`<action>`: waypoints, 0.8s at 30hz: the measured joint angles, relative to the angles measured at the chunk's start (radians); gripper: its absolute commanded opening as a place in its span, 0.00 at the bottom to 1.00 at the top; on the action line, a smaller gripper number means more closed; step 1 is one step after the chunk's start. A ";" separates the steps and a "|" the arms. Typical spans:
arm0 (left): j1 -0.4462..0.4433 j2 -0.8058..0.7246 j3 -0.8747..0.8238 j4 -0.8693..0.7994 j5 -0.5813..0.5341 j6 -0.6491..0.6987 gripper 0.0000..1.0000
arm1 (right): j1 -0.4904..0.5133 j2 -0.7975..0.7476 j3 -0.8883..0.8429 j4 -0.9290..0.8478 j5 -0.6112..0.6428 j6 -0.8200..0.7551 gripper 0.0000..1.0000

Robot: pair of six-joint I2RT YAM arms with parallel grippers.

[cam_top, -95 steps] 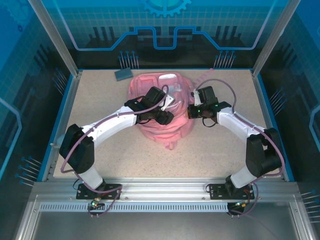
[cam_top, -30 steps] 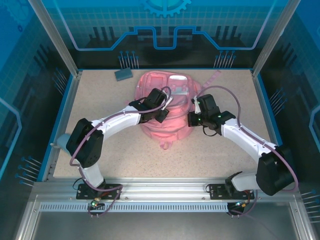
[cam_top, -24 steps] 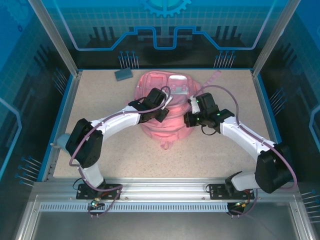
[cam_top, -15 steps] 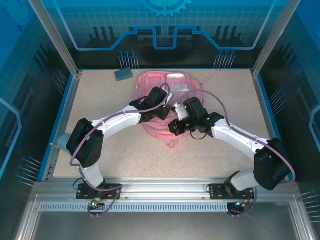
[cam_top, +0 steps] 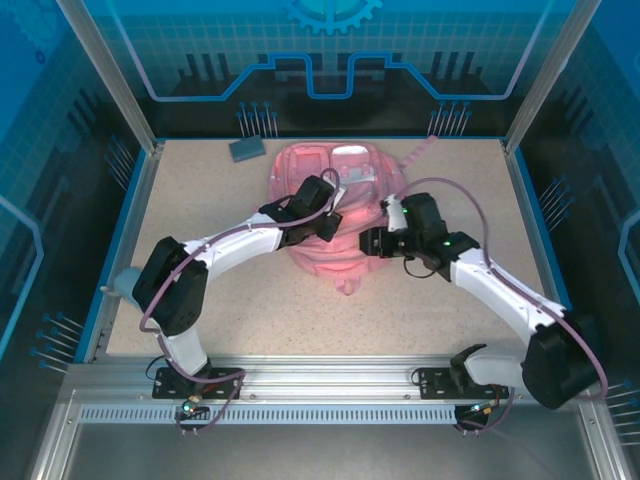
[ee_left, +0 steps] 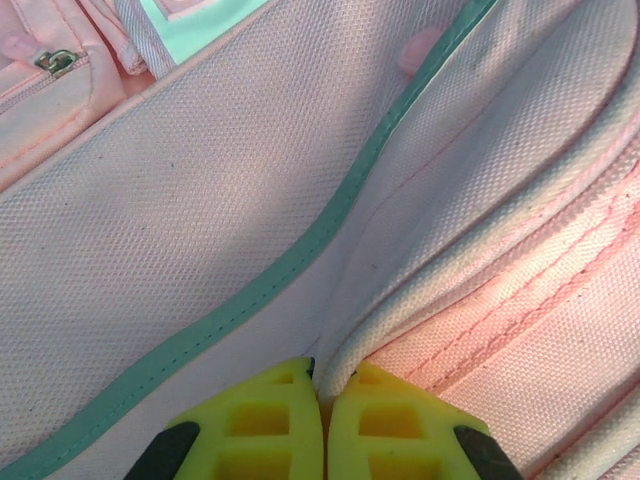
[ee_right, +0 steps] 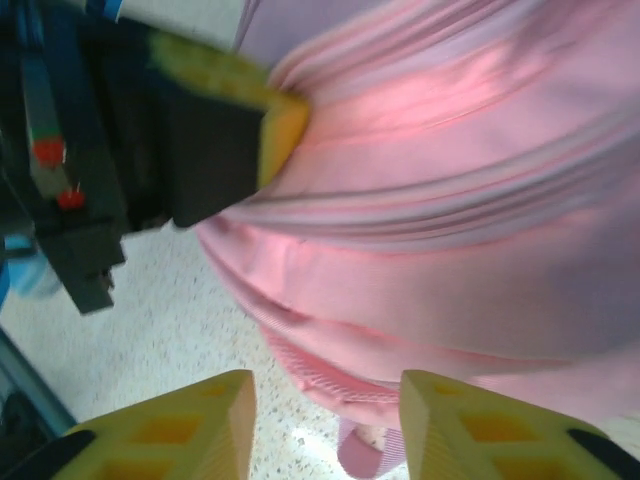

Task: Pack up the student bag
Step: Unzip the student bag at the top-center of the table.

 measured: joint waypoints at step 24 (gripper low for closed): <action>0.051 -0.123 -0.107 0.003 0.109 0.081 0.00 | -0.184 0.255 0.128 -0.034 -0.188 -0.183 0.34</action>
